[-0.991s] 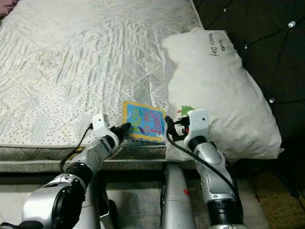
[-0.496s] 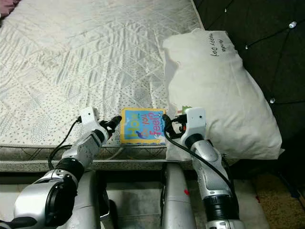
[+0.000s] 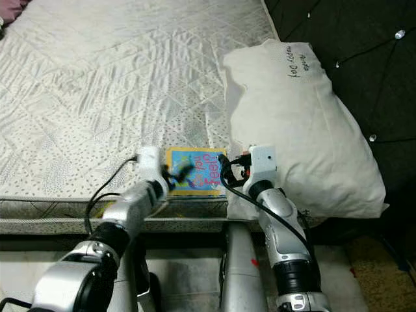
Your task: Clean up the room
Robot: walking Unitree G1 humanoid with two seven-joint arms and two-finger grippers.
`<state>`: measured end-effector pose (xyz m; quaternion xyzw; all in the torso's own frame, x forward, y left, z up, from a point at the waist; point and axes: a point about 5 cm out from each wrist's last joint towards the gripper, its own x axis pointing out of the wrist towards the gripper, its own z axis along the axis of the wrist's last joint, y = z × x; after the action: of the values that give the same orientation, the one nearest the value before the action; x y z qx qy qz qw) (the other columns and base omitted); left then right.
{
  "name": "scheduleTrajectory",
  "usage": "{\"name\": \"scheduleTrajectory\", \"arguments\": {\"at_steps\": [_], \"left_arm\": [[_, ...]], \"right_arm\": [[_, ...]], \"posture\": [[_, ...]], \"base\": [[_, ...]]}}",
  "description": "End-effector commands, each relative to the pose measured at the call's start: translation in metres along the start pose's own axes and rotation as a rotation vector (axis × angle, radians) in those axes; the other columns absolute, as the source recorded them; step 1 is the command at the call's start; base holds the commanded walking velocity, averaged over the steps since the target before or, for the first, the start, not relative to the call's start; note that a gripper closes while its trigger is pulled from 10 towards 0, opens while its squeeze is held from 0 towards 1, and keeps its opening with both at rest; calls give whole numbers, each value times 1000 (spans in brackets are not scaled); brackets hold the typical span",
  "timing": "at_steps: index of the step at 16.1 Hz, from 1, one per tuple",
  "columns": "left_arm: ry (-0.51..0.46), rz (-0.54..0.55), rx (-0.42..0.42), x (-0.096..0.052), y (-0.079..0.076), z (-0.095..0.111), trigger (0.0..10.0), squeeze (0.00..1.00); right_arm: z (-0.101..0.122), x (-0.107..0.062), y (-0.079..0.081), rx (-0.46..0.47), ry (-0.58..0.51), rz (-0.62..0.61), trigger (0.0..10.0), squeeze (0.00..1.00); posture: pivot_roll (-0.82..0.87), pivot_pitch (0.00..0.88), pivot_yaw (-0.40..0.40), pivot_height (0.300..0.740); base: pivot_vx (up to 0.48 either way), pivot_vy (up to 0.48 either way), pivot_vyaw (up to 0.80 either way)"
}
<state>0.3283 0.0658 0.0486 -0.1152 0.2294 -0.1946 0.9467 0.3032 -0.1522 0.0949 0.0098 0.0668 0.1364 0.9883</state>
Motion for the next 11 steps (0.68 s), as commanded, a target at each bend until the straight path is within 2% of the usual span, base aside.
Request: {"name": "scheduleTrajectory", "arguments": {"at_steps": [1,2,3,4,7,11], "left_arm": [[68,-33,29,-1,-2,-13,10000,1000],[102,-59,35,-1,-5,-18,10000,1000],[138,-80,59,-1,-9,-24,10000,153],[173,-88,64,-1,-12,-30,10000,0],[231,-123,96,0,-21,-41,10000,0],[260,-139,119,0,-30,-50,10000,0]], "right_arm": [[0,0,-1,-4,0,-9,10000,0],[0,0,-1,-5,-1,-10,10000,0],[0,-1,-2,-7,-1,-11,10000,0],[0,-1,-2,-11,-2,-11,10000,0],[1,-4,-3,-18,-6,-15,10000,0],[0,-5,-4,-28,-2,-8,10000,0]], "posture": [[-97,85,9,583],[-102,88,11,583],[-107,89,11,583],[-109,90,12,583],[-135,93,10,583],[-137,91,0,583]], "base": [[0,0,0],[0,0,0],[0,0,0],[0,0,0],[0,0,0],[0,0,0]]}}
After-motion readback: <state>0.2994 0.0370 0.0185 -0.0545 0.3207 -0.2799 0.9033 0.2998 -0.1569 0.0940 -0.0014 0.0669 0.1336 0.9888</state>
